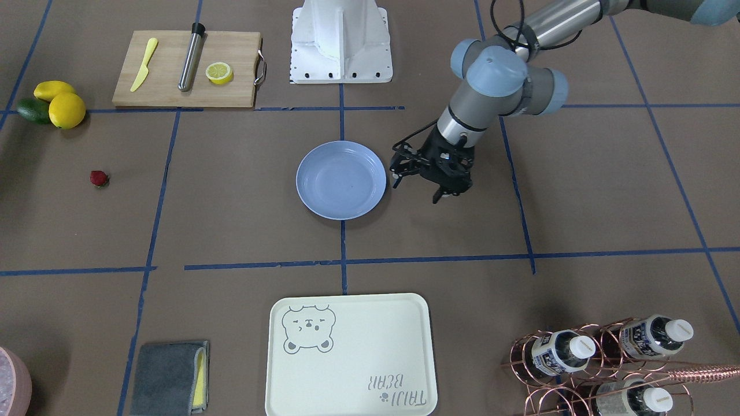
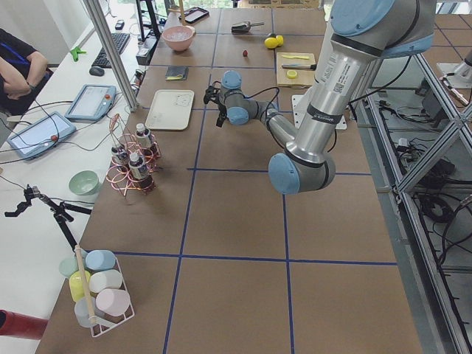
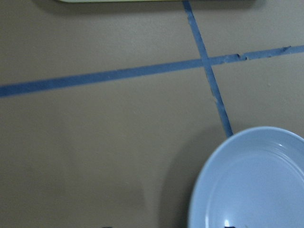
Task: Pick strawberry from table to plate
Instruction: 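Release the plate and withdraw the left arm out of view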
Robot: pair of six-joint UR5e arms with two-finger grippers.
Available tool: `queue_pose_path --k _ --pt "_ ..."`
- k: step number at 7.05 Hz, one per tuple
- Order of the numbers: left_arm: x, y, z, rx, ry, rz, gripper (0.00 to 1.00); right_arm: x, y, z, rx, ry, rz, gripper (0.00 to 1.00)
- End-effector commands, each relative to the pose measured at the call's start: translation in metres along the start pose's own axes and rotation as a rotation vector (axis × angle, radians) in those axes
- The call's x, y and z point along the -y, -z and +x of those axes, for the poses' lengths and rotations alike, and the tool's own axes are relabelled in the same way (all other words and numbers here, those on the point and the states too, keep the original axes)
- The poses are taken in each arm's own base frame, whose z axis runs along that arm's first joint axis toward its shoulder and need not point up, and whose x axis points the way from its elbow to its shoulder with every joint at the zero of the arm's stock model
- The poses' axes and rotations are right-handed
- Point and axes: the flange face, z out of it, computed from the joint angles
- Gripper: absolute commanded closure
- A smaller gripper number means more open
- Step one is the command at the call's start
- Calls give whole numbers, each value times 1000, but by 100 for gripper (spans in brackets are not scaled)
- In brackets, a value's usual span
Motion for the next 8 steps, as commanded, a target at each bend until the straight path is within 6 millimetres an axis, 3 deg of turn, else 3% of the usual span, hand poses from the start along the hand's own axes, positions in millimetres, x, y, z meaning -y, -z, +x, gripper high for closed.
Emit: queue_pose_path --k 1,2,3,4,5,6,7,8 --pt "57 104 -121 245 -219 -47 0 12 13 -22 16 46 28 0" --pt "67 159 -212 356 -274 -71 0 13 11 -25 19 49 23 0" --pt "73 207 -305 423 -266 -128 0 32 12 -36 25 84 39 0" --pt "64 251 -401 448 -332 -264 0 55 19 -53 55 100 62 0" --pt "37 273 -470 441 -345 -372 0 56 10 -63 64 72 46 0" --pt "-12 284 -524 415 -230 -425 0 57 0 -73 77 87 24 0" --pt "-90 284 -560 275 -90 -351 0 59 -3 -78 77 96 20 0" --pt "-135 293 -579 213 20 -317 0 59 -5 -80 76 92 16 0"
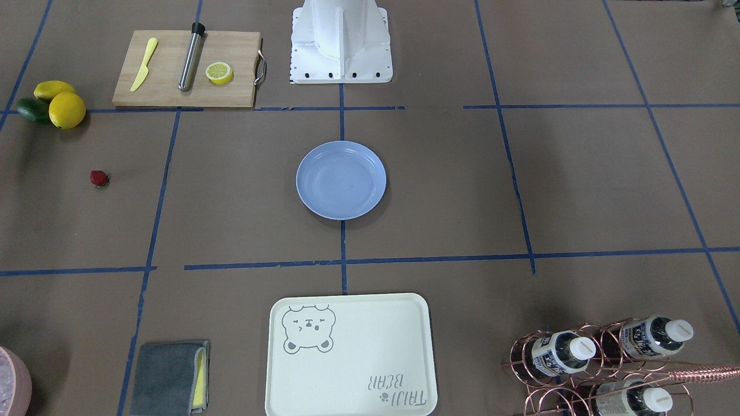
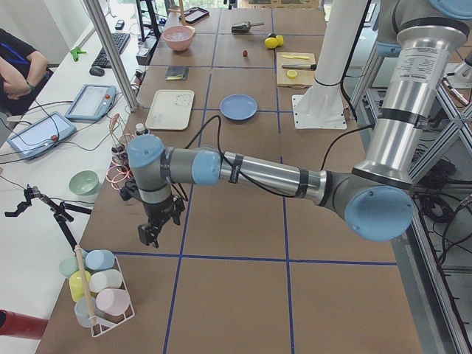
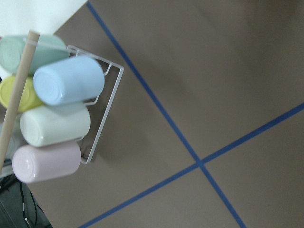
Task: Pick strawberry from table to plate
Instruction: 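Release the plate and withdraw the left arm out of view, then lower the right gripper onto the red strawberry and grasp it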
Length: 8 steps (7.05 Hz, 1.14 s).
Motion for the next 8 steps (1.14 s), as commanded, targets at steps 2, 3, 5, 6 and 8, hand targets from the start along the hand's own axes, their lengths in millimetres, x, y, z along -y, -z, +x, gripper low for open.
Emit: queue_pose_path --k 2,3,5,6,8 --pt "-83 -29 -16 -169 197 41 0 16 -18 -42 20 -95 -25 0" --pt "-76 -15 -6 -186 342 58 0 19 -29 -67 10 -129 -40 0" --pt "-60 7 5 -161 412 86 0 14 -49 -102 -6 -196 -70 0" --pt "-52 11 14 -157 386 93 0 1 -61 -120 -16 -215 -94 0" --pt "-42 0 27 -166 356 68 0 -52 -114 -147 -79 -206 -59 0"
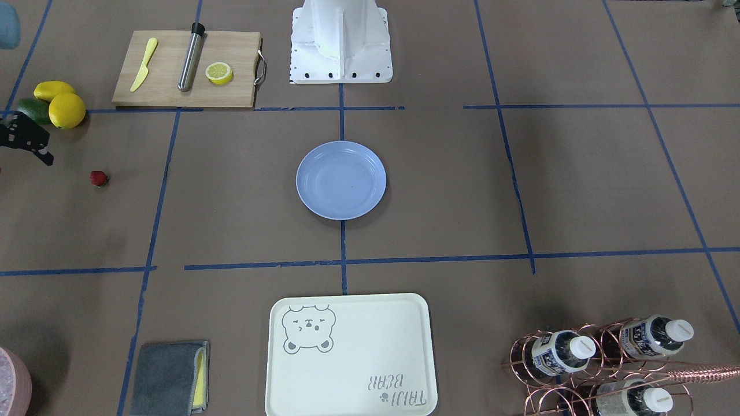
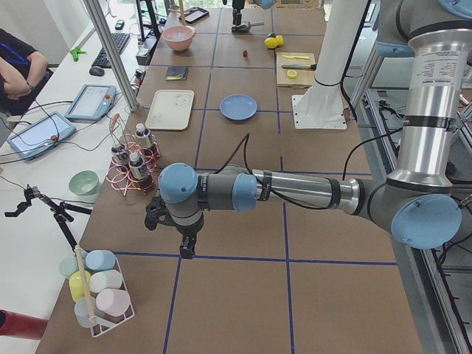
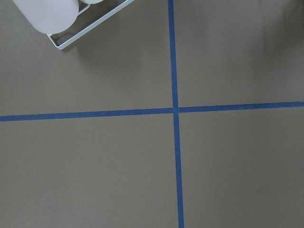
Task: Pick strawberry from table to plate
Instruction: 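Lower the right gripper onto the red strawberry and grasp it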
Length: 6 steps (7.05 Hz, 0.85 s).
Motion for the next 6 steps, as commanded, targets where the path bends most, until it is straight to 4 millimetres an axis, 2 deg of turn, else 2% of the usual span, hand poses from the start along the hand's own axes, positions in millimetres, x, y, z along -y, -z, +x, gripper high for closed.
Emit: queue_pose_path --k 1,2,3,6 --pt "2 -3 9 -3 -15 -6 0 -42 -51 -38 -25 -13 28 0" --pt "3 -2 10 -4 -18 -2 0 -56 -82 -44 -89 28 24 0" --pt "3 -1 11 -4 -19 -1 0 -63 -98 -39 -83 28 40 0" --pt "1 -3 9 -3 -16 -5 0 -66 -108 -43 -52 37 62 0"
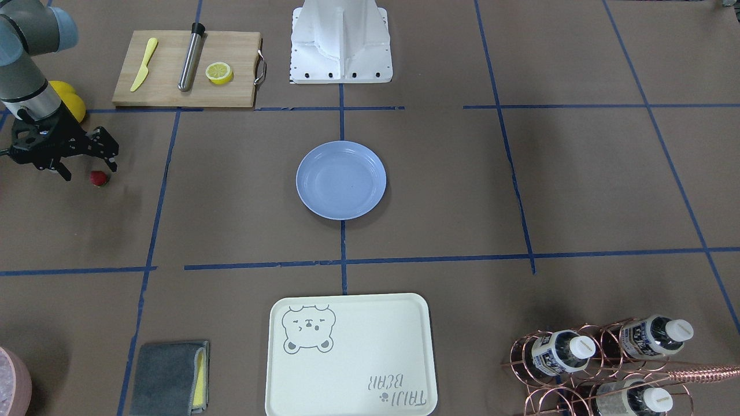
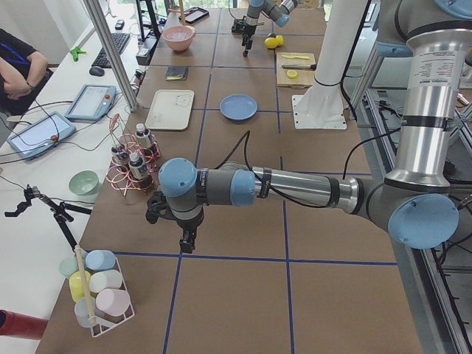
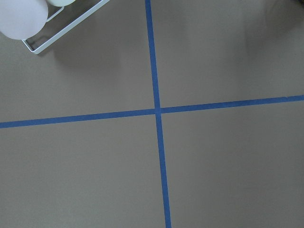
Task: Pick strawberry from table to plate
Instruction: 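Lower the right gripper onto the red strawberry and grasp it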
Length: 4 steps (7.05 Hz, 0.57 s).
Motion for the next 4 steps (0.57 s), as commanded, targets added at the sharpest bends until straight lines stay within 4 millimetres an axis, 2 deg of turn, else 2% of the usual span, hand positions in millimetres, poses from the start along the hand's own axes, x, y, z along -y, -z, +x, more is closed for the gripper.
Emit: queue_pose_path --k 1,4 --pt "-1 -1 -1 -1 0 -1 0 -2 -10 0 -3 6 -2 0" --pt "-2 1 1 -1 -3 2 0 -3 -13 5 -19 7 1 7"
